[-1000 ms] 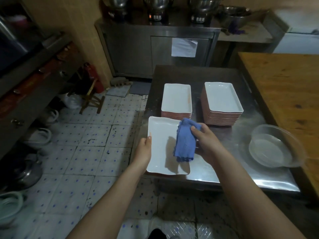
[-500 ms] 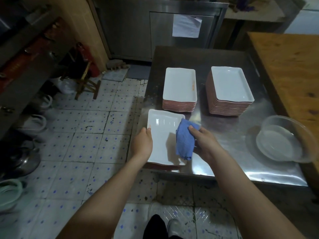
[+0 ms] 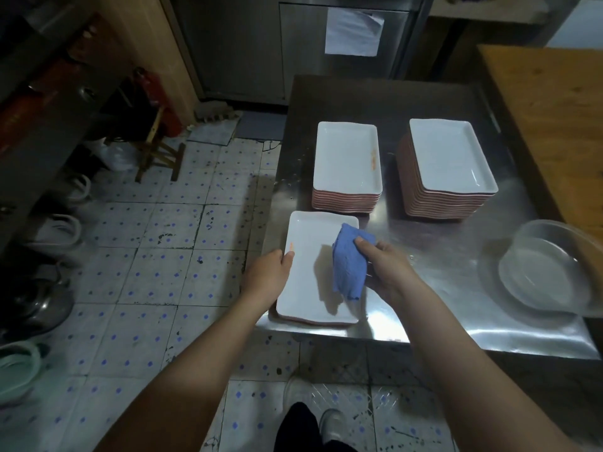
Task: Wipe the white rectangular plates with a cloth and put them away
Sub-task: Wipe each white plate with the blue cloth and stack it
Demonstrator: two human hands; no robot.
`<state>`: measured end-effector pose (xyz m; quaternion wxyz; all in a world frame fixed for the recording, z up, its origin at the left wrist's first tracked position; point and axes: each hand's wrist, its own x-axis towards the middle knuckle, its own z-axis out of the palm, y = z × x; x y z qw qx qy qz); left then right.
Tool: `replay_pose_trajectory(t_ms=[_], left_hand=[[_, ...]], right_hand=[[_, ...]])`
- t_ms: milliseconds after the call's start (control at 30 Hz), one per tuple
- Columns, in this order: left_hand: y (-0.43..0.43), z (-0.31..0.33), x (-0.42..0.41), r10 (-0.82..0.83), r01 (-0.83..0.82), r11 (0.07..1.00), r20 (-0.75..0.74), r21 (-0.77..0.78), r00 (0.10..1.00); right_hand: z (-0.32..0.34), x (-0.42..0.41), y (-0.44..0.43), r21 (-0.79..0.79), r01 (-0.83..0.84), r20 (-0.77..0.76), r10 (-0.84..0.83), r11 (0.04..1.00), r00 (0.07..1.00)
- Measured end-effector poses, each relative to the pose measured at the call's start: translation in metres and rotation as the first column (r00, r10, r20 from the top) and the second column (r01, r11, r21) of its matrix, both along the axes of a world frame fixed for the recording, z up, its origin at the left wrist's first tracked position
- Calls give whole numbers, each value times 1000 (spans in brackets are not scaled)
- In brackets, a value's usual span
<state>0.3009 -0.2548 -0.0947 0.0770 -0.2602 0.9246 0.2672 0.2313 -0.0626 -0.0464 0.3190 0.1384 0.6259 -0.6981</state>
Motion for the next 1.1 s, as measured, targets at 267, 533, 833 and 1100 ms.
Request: replay_pose_trajectory(t_ms=[267, 533, 833, 1100], left_hand=[[-24, 28, -47, -2, 10, 990, -59, 138, 998], [-26, 47, -142, 169, -105, 924, -147, 367, 975], [-17, 39, -230, 234, -183, 917, -107, 354, 966], [-26, 49, -237, 172, -146, 975, -156, 165, 973]], right_hand=[[21, -39, -15, -71, 53, -54, -57, 996, 997], [35, -85, -29, -66, 138, -80, -143, 988, 987], [32, -159, -34, 30, 100, -133, -95, 994, 987], [30, -201, -21, 10, 84, -95, -82, 996, 992]])
